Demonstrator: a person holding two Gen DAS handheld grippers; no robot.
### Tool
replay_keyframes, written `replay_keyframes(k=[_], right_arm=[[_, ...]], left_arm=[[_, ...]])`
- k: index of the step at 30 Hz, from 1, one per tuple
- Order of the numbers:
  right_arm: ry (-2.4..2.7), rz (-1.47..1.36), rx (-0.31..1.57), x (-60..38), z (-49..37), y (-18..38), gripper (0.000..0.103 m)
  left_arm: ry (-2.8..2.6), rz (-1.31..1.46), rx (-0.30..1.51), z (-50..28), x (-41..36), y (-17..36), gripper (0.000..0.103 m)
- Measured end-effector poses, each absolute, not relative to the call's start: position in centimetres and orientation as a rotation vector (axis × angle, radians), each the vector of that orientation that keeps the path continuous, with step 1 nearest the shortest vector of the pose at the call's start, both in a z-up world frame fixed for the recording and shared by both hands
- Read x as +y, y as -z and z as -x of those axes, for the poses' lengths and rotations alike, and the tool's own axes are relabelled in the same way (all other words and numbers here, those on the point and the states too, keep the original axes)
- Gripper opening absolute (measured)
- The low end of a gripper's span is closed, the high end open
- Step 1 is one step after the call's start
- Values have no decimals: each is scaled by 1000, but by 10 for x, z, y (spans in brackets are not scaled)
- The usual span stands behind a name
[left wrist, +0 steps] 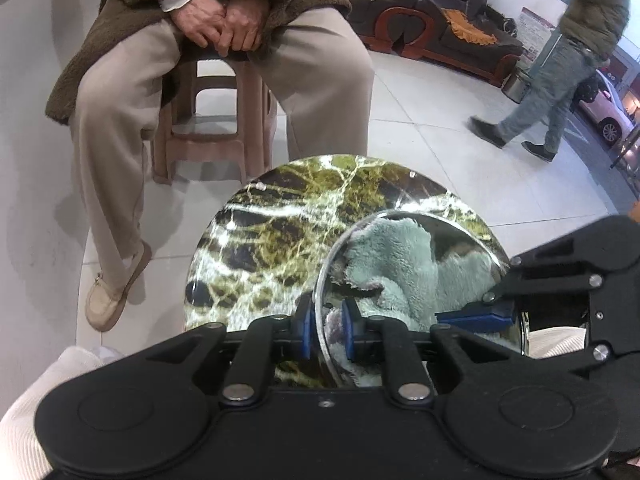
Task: Clean bowl
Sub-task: 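Hold the bowl rim with the left gripper while the right gripper scrubs the bowl wall with the towel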
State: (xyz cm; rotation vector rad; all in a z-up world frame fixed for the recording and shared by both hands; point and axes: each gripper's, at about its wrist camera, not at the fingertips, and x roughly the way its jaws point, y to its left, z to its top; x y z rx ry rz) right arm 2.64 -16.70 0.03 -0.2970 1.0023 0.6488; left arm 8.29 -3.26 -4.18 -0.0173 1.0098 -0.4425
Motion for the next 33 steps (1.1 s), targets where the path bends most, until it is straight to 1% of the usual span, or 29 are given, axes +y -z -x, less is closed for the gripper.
replay_keyframes(k=[2,6,7,8,11,13,14,16,17,22,25,29,33], right_arm=[[-619,258,971,-180,-24,-10,24],[-549,141,912,-213,-25,-35,29],[-527,106,899,-222,-27,-40,32],[-498,88,891,-229,-29,-42,33],[-457,33,918,-244,-36,-35,32],[-481,-14,960,-248,-38,-25,32],[-482,-15,976,-248,-37,-20,26],[-486,-21,991,-248,-34,-14,22],[-490,-29,995,-249,-30,-14,16],[-455,-69,1014,-251,-15,-14,20],[-419,-148,1019,-253,-9,-12,22],[-377,-213,1000,-256,-7,-9,22],[-347,-207,980,-253,-7,-6,23]], left_arm=[[453,20,1007,-85,-31,41,14],[454,33,994,-79,-26,35,14],[451,46,994,-78,-24,34,14],[449,57,994,-76,-22,33,14],[434,71,991,-74,-19,32,14],[437,73,988,-75,-20,33,11],[441,75,987,-76,-20,33,9],[448,63,977,-79,-24,32,9],[454,56,970,-81,-26,31,9],[509,66,966,-100,-35,30,10],[528,78,977,-111,-39,35,14],[522,101,977,-108,-35,30,14],[500,160,941,-96,-14,12,21]])
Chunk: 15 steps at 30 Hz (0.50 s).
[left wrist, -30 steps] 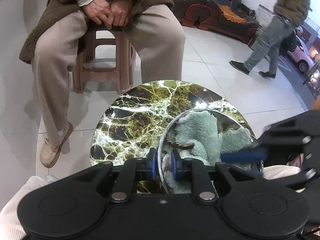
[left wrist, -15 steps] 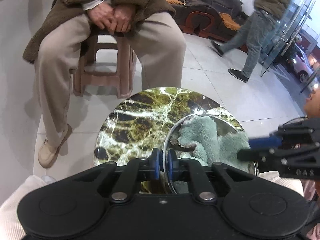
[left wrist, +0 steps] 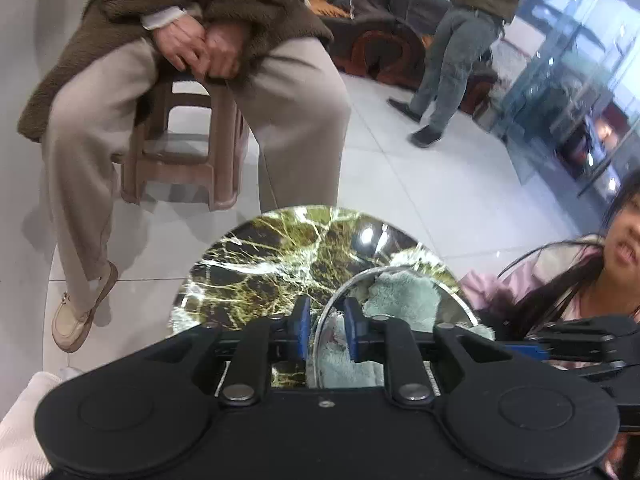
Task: Clean bowl
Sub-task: 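Hold the bowl rim with the left gripper while the right gripper scrubs the bowl wall with the towel, then hold the bowl rim with the left gripper while the right gripper wipes the bowl bottom with the towel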
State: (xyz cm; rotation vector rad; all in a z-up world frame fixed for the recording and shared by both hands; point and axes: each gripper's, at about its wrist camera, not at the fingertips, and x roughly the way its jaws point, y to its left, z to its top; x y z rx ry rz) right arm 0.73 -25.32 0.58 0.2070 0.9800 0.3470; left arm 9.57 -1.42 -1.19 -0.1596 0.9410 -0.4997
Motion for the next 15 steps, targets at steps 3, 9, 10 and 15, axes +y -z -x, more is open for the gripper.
replay_keyframes(k=[3,9,10,15], right_arm=[[-323,-179,948,-252,-4,-7,23],[-338,-123,855,-254,1,-27,25],[-364,-113,850,-251,0,-30,25],[-532,-21,889,-222,-13,-40,29]], left_arm=[[474,190,915,-84,2,0,23],[468,180,934,-54,18,-1,24],[467,179,939,-52,18,1,23],[459,145,965,-43,11,18,22]])
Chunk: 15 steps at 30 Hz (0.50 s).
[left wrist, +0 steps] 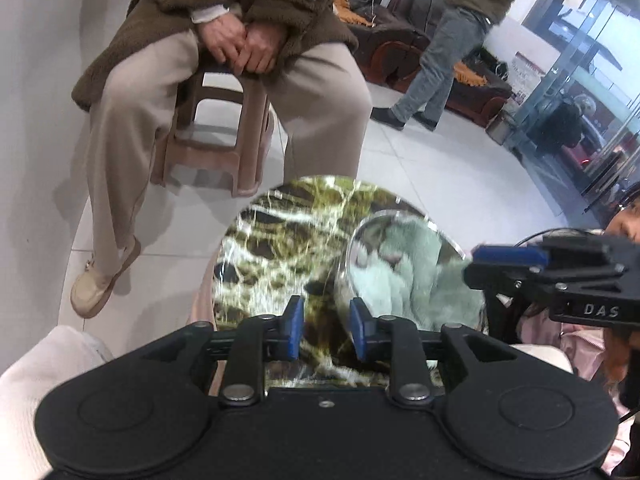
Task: Clean bowl
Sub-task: 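Hold the bowl rim with the left gripper while the right gripper wipes the bowl bottom with the towel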
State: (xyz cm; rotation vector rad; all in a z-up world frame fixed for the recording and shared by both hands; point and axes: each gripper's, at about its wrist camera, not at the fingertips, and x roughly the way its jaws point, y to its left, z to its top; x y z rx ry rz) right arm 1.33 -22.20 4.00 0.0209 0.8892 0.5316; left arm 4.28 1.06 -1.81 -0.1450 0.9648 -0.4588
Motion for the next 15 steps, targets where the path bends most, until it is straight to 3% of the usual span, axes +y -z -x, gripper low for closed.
replay_keyframes(k=[11,13,15], right_arm=[[-668,207,1086,-175,-51,-2,39],[-675,276,1083,-169,-50,4,35],[-671,312,1072,-166,-48,4,24]], left_arm=[[486,140,957,-44,15,23,22],[492,137,954,-42,15,23,22],[494,133,953,-41,14,23,22]])
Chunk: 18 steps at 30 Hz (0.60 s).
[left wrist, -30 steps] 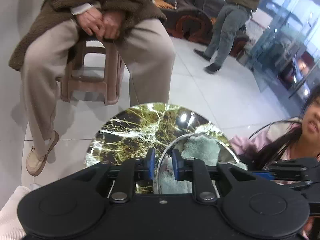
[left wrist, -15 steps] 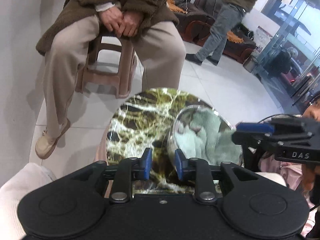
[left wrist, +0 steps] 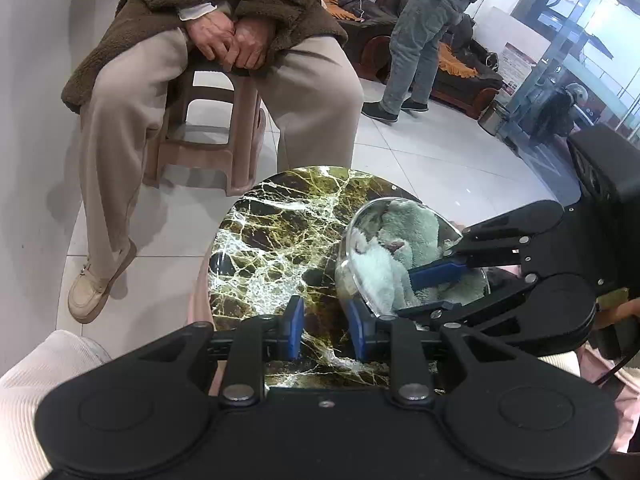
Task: Clean bowl
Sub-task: 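Hold the bowl rim with the left gripper while the right gripper wipes the bowl bottom with the towel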
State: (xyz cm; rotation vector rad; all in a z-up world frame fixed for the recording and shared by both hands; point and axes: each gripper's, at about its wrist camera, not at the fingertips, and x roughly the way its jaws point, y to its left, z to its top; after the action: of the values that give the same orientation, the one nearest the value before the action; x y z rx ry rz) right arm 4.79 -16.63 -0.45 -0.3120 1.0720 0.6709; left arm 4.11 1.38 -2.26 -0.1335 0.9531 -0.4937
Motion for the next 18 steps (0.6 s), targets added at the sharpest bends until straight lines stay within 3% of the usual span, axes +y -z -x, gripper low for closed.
replay_keyframes(k=[4,18], right_arm=[[-637,312,1041,-169,-44,0,14],[-574,272,984,-188,-48,-7,14]], left_arm=[[505,120,933,-37,13,16,23],[537,58,948,-41,-13,18,23]])
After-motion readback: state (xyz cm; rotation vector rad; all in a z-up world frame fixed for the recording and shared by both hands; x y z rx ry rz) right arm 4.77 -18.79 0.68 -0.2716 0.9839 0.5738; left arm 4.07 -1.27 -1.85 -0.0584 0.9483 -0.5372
